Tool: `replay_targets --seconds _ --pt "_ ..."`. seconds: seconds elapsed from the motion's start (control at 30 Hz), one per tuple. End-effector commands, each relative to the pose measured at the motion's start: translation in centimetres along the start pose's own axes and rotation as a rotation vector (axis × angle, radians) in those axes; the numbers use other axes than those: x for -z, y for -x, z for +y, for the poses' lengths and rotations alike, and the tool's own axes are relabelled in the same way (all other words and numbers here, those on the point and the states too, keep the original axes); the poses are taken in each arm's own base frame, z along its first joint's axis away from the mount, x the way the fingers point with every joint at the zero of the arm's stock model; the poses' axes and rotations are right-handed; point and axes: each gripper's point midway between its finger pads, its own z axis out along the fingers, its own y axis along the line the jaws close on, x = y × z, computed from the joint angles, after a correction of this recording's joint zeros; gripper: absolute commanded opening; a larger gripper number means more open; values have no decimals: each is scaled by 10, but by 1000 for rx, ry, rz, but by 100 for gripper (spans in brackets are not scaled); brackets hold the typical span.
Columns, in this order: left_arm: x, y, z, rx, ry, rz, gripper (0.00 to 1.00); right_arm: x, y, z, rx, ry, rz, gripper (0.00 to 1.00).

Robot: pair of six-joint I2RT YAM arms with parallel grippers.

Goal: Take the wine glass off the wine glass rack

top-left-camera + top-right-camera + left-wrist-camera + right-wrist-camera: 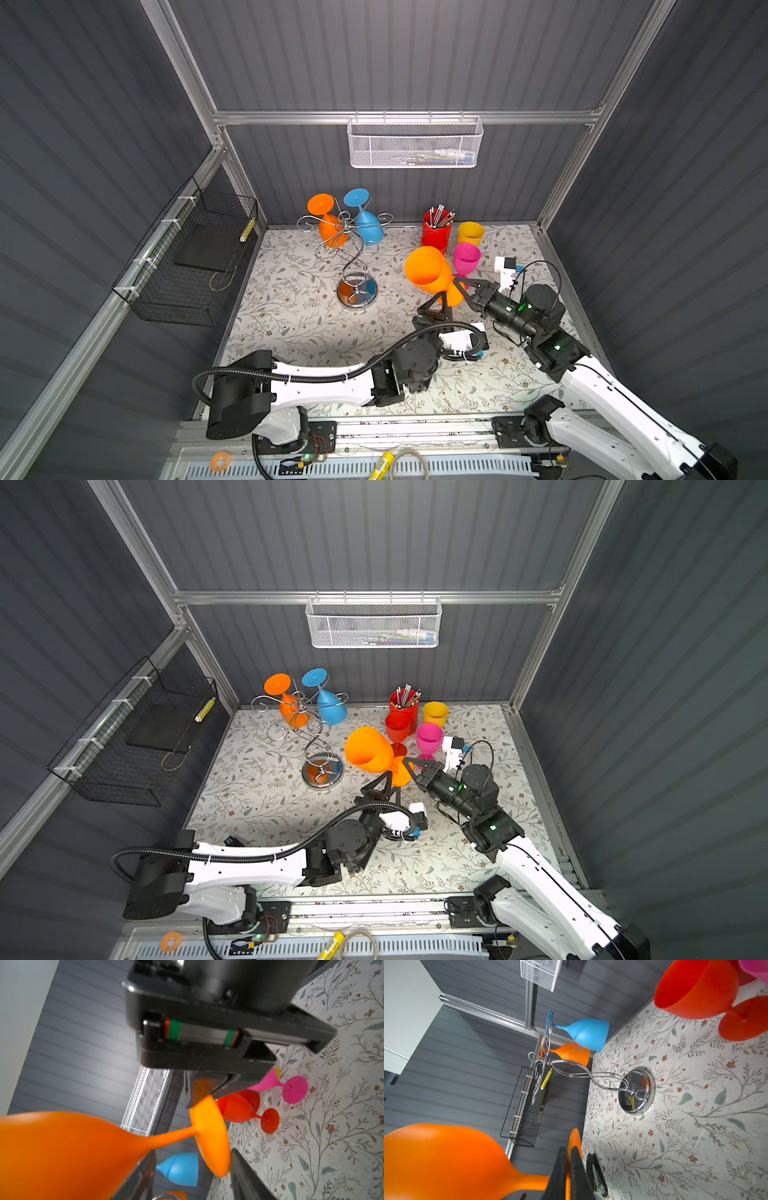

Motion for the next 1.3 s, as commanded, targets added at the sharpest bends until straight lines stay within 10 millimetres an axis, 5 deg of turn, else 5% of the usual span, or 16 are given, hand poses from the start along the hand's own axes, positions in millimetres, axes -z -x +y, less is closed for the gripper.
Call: replay_targets --seconds 0.0,0.5,0.97,1.27 --pt "4 3 28 112 21 11 60 2 10 -5 32 -23 -65 0" --pt "20 9 53 410 -167 38 69 0 17 -25 92 -92 -113 0" --pt "31 24 101 704 -263 70 81 0 18 -38 145 -129 -127 0" --pt "22 6 130 935 -394 81 83 -4 16 -43 165 -126 -122 0"
